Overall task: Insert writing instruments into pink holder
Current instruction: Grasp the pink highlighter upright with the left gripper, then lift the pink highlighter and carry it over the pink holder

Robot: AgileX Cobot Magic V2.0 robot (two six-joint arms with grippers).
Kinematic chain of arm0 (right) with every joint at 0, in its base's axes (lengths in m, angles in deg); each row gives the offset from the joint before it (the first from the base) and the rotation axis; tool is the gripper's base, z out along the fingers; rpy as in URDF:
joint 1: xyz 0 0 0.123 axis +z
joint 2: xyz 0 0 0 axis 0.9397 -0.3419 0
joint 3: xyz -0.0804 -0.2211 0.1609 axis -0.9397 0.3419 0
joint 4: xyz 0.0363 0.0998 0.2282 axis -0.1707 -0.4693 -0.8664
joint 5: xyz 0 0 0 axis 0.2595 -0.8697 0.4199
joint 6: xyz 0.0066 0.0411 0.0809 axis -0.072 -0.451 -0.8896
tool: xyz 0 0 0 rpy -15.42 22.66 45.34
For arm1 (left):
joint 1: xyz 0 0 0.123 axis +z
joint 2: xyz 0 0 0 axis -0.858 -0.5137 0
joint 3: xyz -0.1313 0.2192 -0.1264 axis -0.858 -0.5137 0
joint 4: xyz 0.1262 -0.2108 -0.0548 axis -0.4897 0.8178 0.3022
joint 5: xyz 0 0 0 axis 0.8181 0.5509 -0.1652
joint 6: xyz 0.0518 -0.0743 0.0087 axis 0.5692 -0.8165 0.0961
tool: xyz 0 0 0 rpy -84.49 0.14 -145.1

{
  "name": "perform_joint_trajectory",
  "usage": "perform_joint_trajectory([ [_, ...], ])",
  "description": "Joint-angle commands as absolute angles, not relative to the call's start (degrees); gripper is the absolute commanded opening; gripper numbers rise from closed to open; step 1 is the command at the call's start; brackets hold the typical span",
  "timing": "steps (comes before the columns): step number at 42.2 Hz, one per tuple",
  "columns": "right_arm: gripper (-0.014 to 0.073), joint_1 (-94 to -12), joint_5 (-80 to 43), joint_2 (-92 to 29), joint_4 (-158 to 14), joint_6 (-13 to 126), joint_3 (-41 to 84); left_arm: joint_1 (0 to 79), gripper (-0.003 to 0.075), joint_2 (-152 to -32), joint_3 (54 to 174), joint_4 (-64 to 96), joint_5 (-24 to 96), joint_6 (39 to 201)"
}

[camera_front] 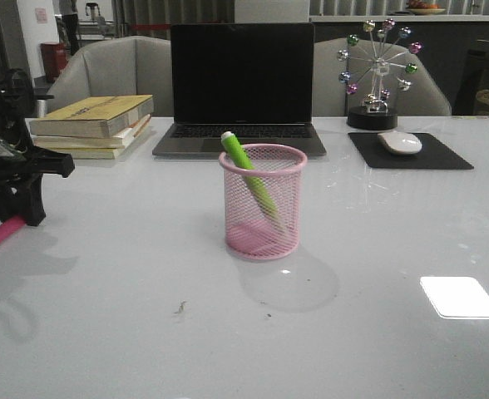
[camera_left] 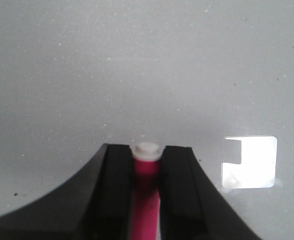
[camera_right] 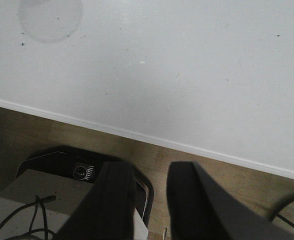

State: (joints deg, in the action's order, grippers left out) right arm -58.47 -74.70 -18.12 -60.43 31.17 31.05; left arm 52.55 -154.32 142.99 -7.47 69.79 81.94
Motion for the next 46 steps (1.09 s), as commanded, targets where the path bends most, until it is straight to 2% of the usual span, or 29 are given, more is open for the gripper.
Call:
perform_joint_trajectory([
  [1,0.0309,-58.78,-72.69,-17.77,-59.95,31.26,29.57,52.61,0.0091,-149.60,144.45,-7.21,70.13,81.48],
  [6,0.0309,-58.78,-72.69,-17.77,-59.95,31.26,29.57,51.97,0.0091,-144.20,141.85,-5.90,67.03,81.59],
  [11,0.0309,-58.78,-72.69,-17.77,-59.95,31.26,29.57,49.41,0.0091,-134.62,134.32,-2.50,56.17,84.55],
  [17,0.0309,-58.78,-72.69,-17.77,-59.95,31.26,29.57,41.97,0.0091,-119.76,120.45,0.52,34.17,87.83],
  [25,0.0309,-58.78,-72.69,-17.77,-59.95,31.26,29.57,29.28,0.0091,-109.21,106.02,0.87,3.78,87.73],
  [30,0.0309,-58.78,-72.69,-17.77,-59.95,31.26,29.57,21.94,0.0091,-109.91,103.81,0.87,-6.73,87.17],
  [36,0.0309,-58.78,-72.69,-17.77,-59.95,31.26,29.57,15.56,0.0091,-116.25,104.88,0.87,-18.69,87.17],
  [46,0.0309,-58.78,-72.69,-17.77,-59.95,31.26,29.57,12.42,0.0091,-129.02,113.01,0.87,-23.03,86.64],
])
